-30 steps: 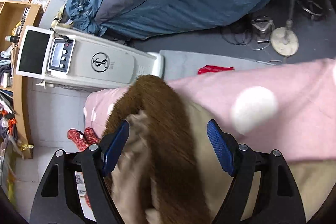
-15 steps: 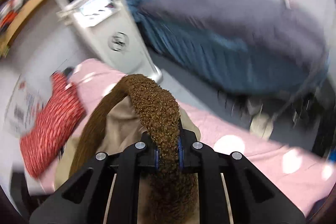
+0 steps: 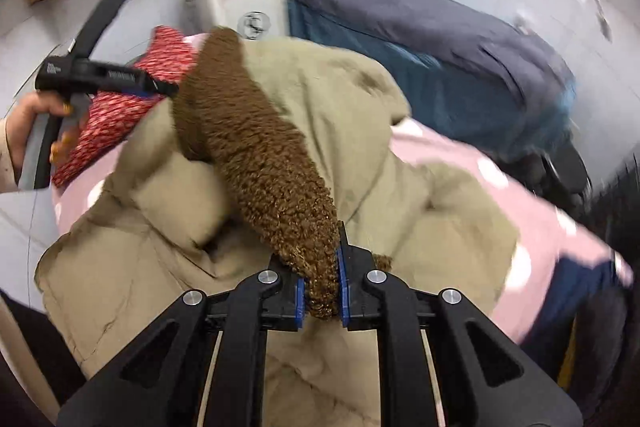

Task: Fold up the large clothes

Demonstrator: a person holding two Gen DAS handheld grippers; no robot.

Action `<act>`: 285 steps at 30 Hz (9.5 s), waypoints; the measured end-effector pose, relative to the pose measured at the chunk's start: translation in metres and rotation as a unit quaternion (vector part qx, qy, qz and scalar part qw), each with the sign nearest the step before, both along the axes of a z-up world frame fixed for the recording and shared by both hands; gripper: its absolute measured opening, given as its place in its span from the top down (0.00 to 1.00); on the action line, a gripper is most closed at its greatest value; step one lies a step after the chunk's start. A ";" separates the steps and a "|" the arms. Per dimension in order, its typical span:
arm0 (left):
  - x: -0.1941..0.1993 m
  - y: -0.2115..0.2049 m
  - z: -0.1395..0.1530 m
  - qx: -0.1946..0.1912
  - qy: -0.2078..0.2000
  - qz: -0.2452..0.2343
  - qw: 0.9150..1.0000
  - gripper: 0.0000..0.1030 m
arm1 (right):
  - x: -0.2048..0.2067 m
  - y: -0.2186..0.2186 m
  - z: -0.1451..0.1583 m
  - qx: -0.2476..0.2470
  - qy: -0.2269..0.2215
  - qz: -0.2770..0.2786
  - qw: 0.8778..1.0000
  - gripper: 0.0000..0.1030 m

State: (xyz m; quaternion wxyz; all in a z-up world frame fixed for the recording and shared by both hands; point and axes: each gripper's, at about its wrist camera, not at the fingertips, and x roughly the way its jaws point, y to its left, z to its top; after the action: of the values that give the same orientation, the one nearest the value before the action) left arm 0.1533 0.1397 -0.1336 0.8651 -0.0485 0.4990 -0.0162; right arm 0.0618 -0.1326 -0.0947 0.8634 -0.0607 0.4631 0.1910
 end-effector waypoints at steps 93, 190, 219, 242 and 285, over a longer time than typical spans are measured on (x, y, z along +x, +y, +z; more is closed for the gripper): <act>-0.122 -0.114 -0.019 0.082 0.039 -0.251 0.964 0.18 | -0.019 0.025 -0.050 0.027 0.140 -0.138 0.980 0.19; -0.239 0.109 -0.088 -0.081 0.163 -0.042 0.982 0.10 | -0.223 -0.213 -0.147 0.205 0.278 -0.348 0.872 0.05; -0.254 0.083 -0.075 -0.140 0.184 -0.102 0.967 0.76 | -0.228 -0.163 -0.118 0.309 0.308 -0.252 0.864 0.83; 0.000 0.116 0.015 -0.187 0.049 0.008 0.981 0.80 | 0.061 -0.215 -0.037 0.454 0.205 -0.299 0.814 0.85; -0.007 -0.098 0.011 0.062 0.015 -0.119 0.991 0.27 | 0.153 -0.243 -0.122 0.551 0.333 -0.428 0.635 0.34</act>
State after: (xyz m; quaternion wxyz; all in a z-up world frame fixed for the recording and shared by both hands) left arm 0.1465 0.0422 -0.1228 0.8507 0.0647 0.5143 -0.0872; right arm 0.2143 -0.3751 -0.2167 0.5088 0.6988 0.5021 0.0271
